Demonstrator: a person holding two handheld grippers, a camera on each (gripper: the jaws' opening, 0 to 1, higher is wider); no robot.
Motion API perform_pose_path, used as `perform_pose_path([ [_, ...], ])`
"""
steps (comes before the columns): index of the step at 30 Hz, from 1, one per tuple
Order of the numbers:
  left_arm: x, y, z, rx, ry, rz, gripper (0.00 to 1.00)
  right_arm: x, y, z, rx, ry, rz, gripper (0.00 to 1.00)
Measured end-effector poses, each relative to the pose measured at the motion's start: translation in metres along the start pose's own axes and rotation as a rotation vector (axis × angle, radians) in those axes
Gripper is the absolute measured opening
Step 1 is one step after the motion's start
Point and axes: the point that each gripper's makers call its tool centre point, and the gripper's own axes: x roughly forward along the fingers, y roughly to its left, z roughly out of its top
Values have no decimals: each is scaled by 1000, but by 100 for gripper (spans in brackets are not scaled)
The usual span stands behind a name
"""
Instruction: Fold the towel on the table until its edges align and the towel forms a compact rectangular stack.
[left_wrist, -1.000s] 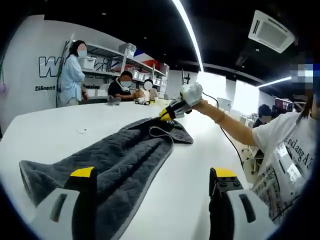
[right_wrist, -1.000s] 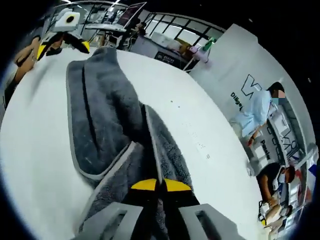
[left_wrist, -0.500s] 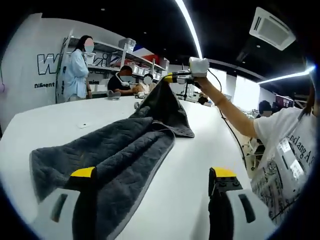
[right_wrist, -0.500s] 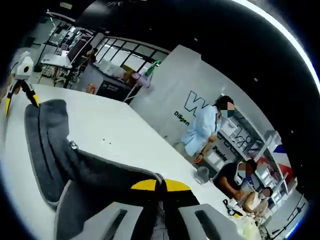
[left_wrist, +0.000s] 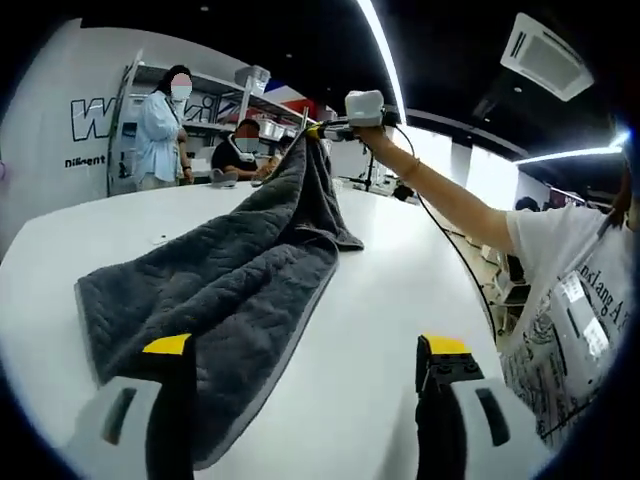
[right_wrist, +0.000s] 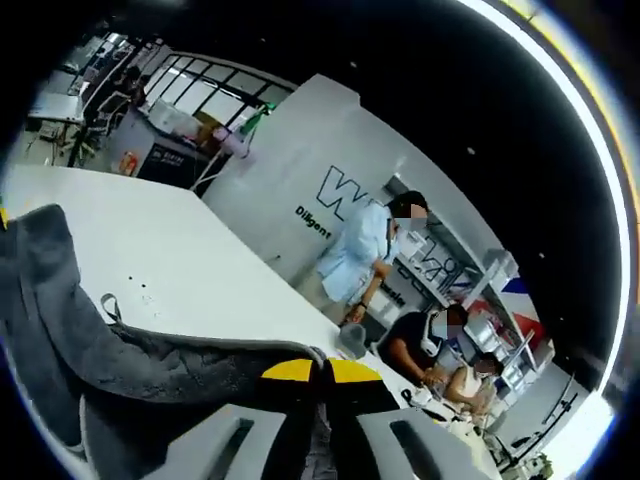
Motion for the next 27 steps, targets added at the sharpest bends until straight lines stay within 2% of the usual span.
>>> perform_pose_path([
  [2,0,2,-1,-5,6,1,95,17,9,-20,17,56,12,4],
  [7,1,3,-2,-8,9,-1,95,50,36,-66,-31,187,52,4],
  [12,1,5,-2,-11,13,1,95,65,61,-91,-61,242,85,6],
  [14,1,6,-3,-12,15,1,95,68,70,-99,-69,257,95,17],
  [16,2,6,-3,-14,17,1,95,69,74,-106,-64,273,88,38],
  [18,2,6,-4,-14,19,0,95,68,74,-108,-63,273,84,50],
  [20,3,7,-4,-17,21,1,95,67,70,-107,-65,263,71,55],
  [24,3,8,-5,-19,24,3,95,60,54,-103,-40,237,29,76],
  [25,3,9,-4,-19,24,3,95,55,45,-99,-24,219,16,79],
  [27,3,9,-4,-20,24,3,95,49,41,-94,-7,186,32,80],
])
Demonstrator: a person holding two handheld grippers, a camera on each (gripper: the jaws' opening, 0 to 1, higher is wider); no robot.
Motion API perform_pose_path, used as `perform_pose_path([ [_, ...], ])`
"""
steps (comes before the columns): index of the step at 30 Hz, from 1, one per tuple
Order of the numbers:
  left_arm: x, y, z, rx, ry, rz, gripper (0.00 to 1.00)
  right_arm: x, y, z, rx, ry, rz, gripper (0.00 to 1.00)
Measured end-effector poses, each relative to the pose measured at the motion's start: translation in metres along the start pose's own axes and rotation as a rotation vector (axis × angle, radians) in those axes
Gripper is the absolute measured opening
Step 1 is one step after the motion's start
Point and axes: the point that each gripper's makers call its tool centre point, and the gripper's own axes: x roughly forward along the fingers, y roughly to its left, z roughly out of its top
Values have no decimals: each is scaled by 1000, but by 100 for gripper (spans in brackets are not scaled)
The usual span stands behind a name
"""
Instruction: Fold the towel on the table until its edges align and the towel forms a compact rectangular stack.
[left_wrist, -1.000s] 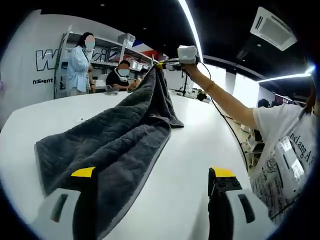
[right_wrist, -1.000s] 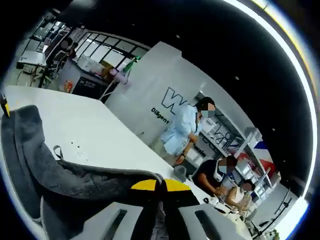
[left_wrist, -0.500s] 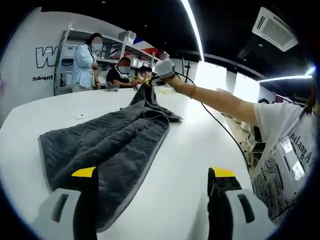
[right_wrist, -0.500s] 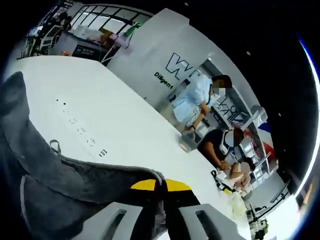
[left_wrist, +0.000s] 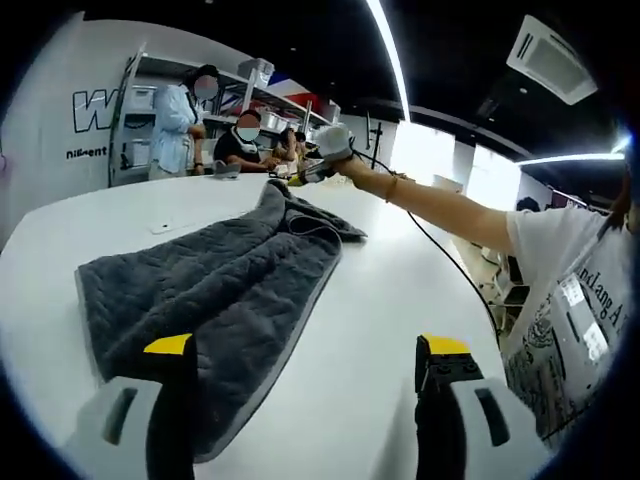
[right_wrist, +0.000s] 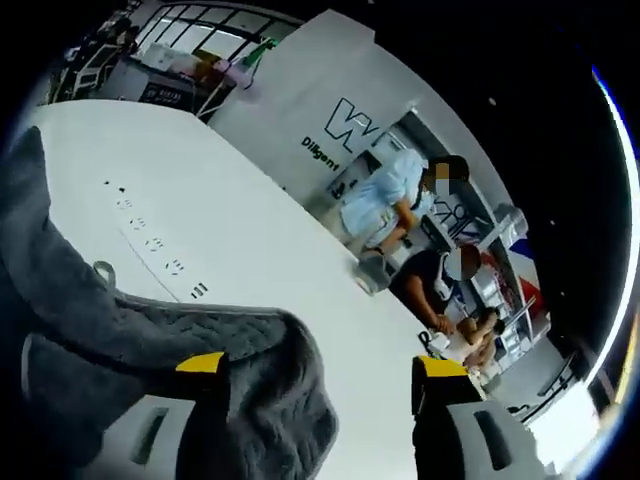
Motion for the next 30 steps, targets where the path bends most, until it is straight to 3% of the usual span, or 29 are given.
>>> perform_pose_path([
  [4,0,1,1,-2,-2,2,95,-22,-3,-2,27,-23,34,81],
  [8,-1,1,2,-3,-4,2,95,-45,-1,-9,71,-22,75,88],
  [15,-2,2,1,-11,-6,8,95,-99,19,-21,165,-35,196,99],
  [19,-3,1,0,-12,-6,10,95,-144,44,-32,204,-42,300,99],
  [21,-3,0,-1,-9,-4,7,95,-152,53,-33,214,-48,335,99],
  [22,-3,-2,-1,-4,-2,5,95,-169,70,-35,238,-62,394,99],
  [26,-3,-4,-1,3,2,2,95,-177,81,-36,252,-70,425,99],
  [27,-2,-7,-4,9,10,-3,95,-198,116,-39,248,-81,504,99],
  [30,-2,-6,-7,5,20,-5,95,-210,149,-43,203,-81,595,99],
])
